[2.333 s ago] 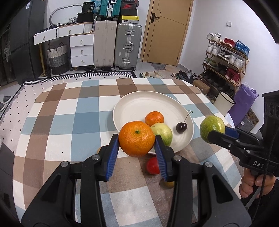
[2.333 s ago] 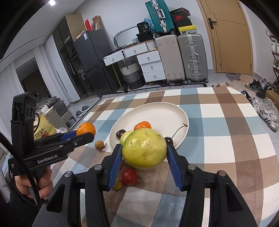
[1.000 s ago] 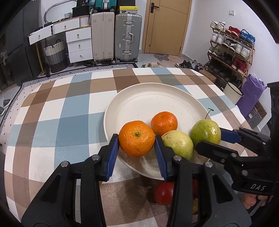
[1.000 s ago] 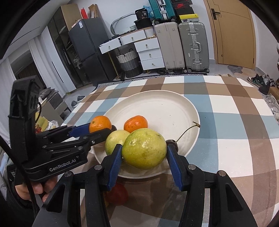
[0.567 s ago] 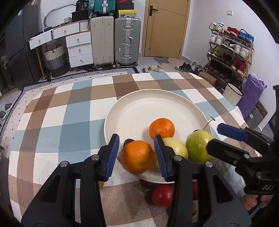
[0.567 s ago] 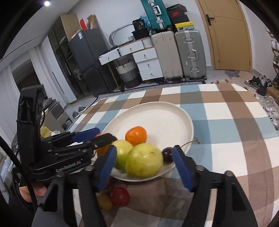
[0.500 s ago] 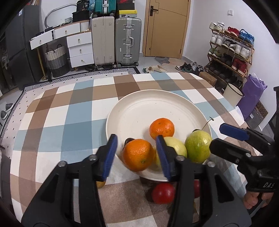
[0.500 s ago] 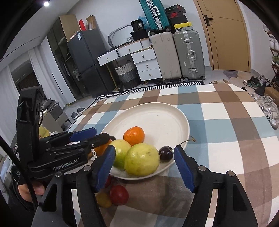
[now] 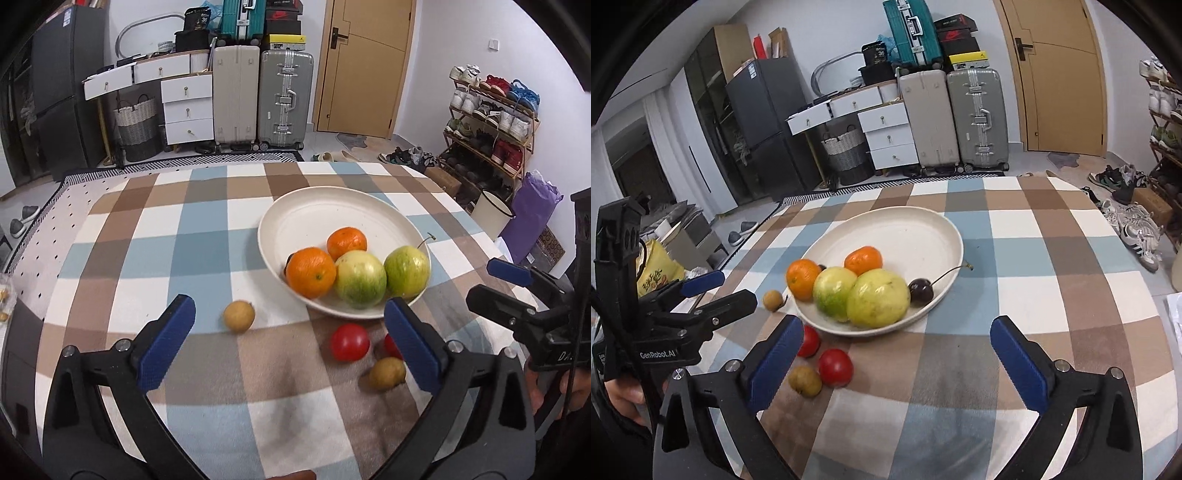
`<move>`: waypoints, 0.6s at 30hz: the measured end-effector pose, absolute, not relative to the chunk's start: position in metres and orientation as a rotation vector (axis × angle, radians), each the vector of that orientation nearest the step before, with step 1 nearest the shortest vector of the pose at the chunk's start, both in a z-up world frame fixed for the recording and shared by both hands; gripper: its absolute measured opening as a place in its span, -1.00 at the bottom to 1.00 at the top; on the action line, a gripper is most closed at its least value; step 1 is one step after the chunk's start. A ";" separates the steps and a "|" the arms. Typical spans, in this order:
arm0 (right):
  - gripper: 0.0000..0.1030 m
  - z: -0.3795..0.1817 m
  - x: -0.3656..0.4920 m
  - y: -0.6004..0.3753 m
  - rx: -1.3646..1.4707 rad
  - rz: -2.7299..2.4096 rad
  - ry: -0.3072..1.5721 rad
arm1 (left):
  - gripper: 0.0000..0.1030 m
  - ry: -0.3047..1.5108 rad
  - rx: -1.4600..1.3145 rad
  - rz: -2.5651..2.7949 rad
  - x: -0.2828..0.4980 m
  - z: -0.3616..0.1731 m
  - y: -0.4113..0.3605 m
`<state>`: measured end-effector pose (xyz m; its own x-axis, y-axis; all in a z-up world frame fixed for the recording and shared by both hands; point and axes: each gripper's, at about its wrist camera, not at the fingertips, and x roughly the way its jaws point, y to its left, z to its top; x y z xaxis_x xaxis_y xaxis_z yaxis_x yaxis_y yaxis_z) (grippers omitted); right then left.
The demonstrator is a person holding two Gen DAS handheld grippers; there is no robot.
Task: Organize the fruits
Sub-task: 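Lower the orange into the plate with the left tool while the right tool releases the pomelo there, then move the left tool to a small brown fruit while the right tool approaches a red tomato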
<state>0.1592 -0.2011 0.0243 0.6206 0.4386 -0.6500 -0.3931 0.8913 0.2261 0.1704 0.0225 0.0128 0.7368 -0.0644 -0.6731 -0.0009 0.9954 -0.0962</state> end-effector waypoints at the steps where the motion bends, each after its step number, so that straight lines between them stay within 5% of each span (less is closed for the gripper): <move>1: 0.99 0.024 0.157 -0.200 0.059 0.475 0.767 | 0.97 0.745 -0.094 -0.031 0.167 0.012 0.024; 18: 0.99 0.001 0.135 -0.205 0.059 0.453 0.840 | 0.97 0.819 -0.115 -0.028 0.130 -0.013 0.025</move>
<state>0.1347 -0.2051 0.0015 0.5779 0.4102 -0.7055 -0.3642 0.9033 0.2269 0.1305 0.0250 -0.0126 0.6833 -0.0694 -0.7268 -0.0195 0.9934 -0.1132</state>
